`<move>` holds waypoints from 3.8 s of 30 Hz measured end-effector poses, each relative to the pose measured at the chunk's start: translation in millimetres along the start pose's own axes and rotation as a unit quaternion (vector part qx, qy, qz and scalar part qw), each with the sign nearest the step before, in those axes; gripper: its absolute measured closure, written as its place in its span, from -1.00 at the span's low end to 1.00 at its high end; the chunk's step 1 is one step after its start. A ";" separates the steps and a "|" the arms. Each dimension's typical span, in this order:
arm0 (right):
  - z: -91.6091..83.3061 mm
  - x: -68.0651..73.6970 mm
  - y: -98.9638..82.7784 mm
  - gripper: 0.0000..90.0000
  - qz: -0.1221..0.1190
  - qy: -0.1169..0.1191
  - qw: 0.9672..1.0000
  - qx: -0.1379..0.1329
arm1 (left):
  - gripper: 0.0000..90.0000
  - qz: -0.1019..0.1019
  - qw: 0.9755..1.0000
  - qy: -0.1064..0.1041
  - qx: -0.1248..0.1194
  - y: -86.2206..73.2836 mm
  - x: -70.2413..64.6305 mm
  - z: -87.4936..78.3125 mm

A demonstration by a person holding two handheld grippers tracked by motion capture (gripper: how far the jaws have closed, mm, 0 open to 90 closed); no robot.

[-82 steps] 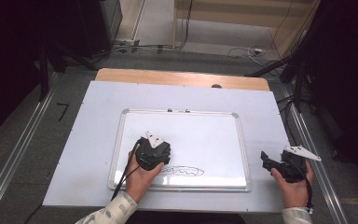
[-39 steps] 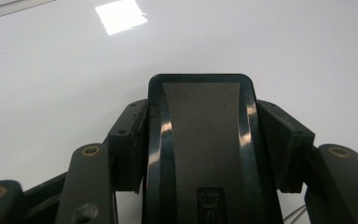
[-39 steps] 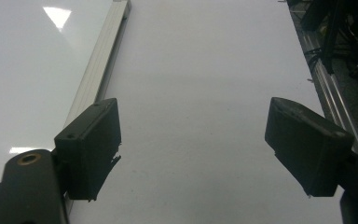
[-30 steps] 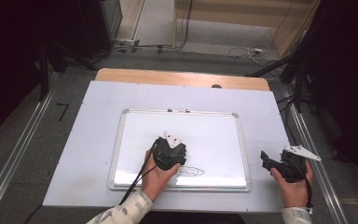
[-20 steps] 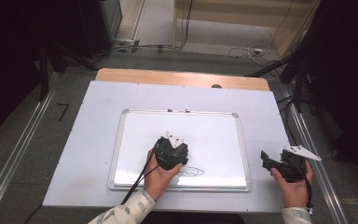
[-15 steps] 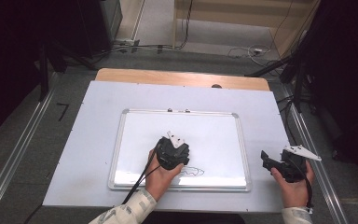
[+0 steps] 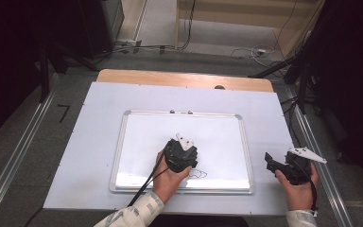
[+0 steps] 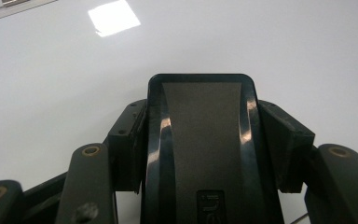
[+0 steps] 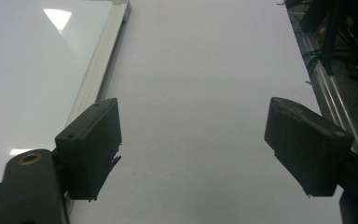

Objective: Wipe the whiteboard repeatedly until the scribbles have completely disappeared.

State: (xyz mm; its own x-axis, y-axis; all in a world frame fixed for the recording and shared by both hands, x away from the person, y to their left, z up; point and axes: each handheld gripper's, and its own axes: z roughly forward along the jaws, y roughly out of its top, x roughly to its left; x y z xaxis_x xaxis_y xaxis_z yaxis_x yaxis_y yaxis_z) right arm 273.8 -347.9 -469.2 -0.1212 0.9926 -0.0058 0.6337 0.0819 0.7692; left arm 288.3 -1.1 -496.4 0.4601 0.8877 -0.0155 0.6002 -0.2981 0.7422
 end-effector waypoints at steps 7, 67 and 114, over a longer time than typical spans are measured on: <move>-0.3 -0.1 0.0 -0.62 0.000 -0.001 1.000 0.000 | -0.10 0.002 1.000 -0.004 0.000 2.6 -6.1 3.1; -2.0 -1.0 0.6 -0.60 0.000 0.001 1.000 -0.004 | -0.10 0.046 0.998 -0.032 0.002 26.6 -68.5 30.4; -3.8 -3.7 -2.6 -0.59 0.002 -0.005 1.000 -0.002 | -0.09 0.051 0.998 -0.041 0.000 22.2 -59.6 26.1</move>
State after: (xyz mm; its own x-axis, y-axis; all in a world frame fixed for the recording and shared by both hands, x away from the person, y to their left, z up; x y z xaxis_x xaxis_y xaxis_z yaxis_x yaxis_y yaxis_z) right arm 269.8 -352.2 -468.7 -0.1114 0.9937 -0.0089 0.6317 0.0777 0.7713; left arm 291.3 -69.8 -496.4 0.5711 0.8209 0.0061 0.5466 -0.3859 0.7432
